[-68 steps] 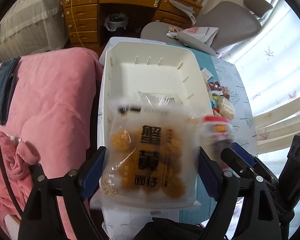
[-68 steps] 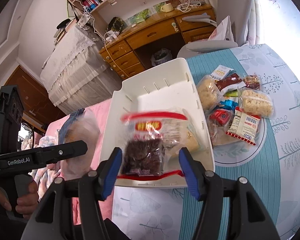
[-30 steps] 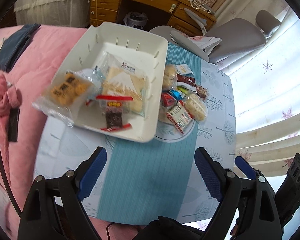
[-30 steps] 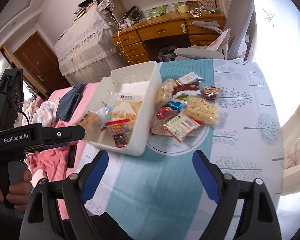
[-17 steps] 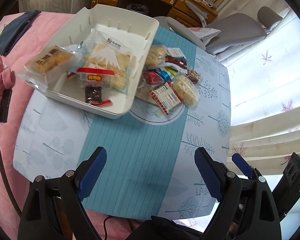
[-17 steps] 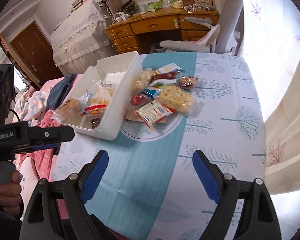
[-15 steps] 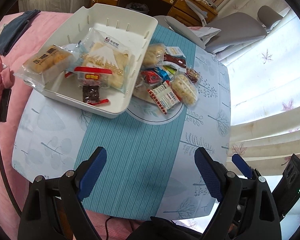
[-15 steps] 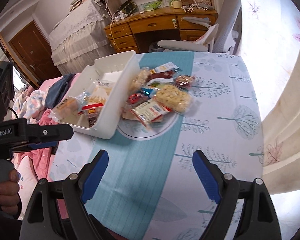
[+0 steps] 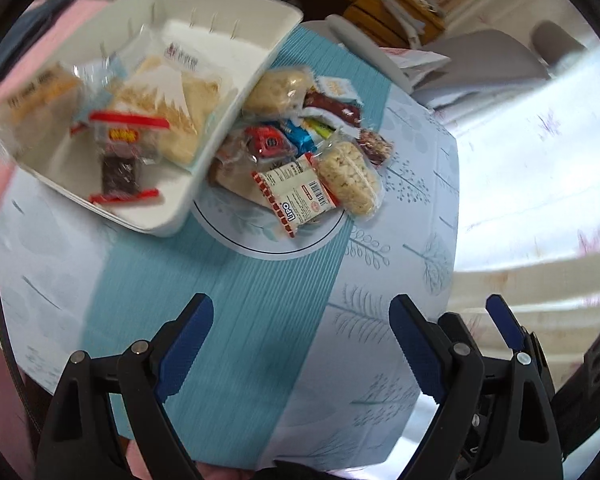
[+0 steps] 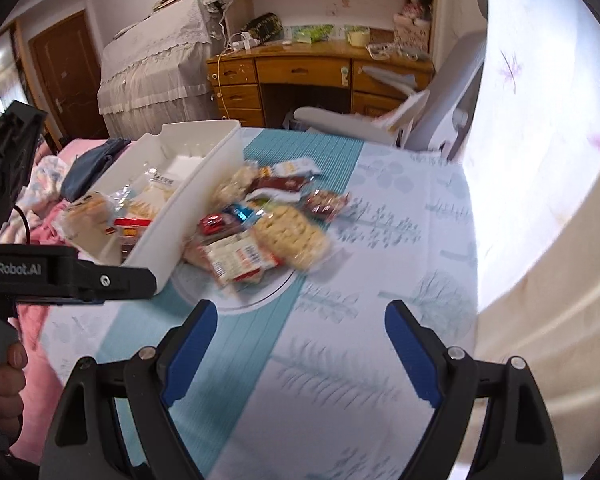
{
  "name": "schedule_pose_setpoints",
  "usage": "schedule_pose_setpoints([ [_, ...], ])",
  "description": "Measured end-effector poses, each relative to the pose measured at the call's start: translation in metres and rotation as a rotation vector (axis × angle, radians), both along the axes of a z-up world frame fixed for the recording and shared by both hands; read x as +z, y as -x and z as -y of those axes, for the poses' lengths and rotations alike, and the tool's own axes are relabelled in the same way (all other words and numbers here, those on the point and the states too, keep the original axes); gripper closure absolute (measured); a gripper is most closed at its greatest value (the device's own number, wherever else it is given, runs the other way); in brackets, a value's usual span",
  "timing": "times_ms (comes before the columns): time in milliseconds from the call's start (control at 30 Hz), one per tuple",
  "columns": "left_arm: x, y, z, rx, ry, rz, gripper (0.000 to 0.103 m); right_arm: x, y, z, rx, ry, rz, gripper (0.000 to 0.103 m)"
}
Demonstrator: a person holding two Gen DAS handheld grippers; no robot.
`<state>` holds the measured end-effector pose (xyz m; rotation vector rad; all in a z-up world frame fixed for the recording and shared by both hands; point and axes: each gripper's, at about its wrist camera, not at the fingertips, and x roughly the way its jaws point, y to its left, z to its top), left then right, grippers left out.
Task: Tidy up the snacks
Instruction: 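Move both open grippers back toward the remaining snack pile, then grasp the white cracker bag with left gripper while right grasps clear cracker bag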
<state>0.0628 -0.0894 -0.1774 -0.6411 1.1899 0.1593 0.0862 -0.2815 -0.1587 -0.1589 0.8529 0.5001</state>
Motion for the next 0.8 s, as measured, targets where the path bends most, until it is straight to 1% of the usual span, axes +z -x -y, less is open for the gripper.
schedule_pose_setpoints([
  [100,-0.016,-0.012,0.000,0.079,0.016,-0.014,0.014,-0.007,-0.017,0.000,0.021,0.023,0.020,0.016],
  [300,-0.046,-0.039,0.000,0.208,-0.020,-0.061,0.014,-0.026,-0.046,-0.009,0.088,0.050,0.070,0.016],
  [400,-0.056,-0.050,0.000,0.255,-0.053,-0.061,0.014,-0.037,-0.059,-0.014,0.122,0.039,0.066,0.016],
  [500,-0.063,-0.061,-0.002,0.316,-0.110,-0.077,0.014,-0.049,-0.068,-0.021,0.162,0.040,0.063,0.016],
  [567,-0.069,-0.070,-0.004,0.321,-0.117,-0.080,0.014,-0.057,-0.072,-0.026,0.188,0.053,0.079,0.016],
  [667,-0.082,-0.084,-0.008,0.318,-0.119,-0.125,0.014,-0.070,-0.079,-0.032,0.213,0.065,0.092,0.017],
  [733,-0.091,-0.088,-0.012,0.330,-0.106,-0.153,0.014,-0.080,-0.085,-0.036,0.217,0.064,0.087,0.017],
  [800,-0.101,-0.092,-0.014,0.335,-0.076,-0.187,0.019,-0.087,-0.089,-0.041,0.218,0.064,0.087,0.019],
])
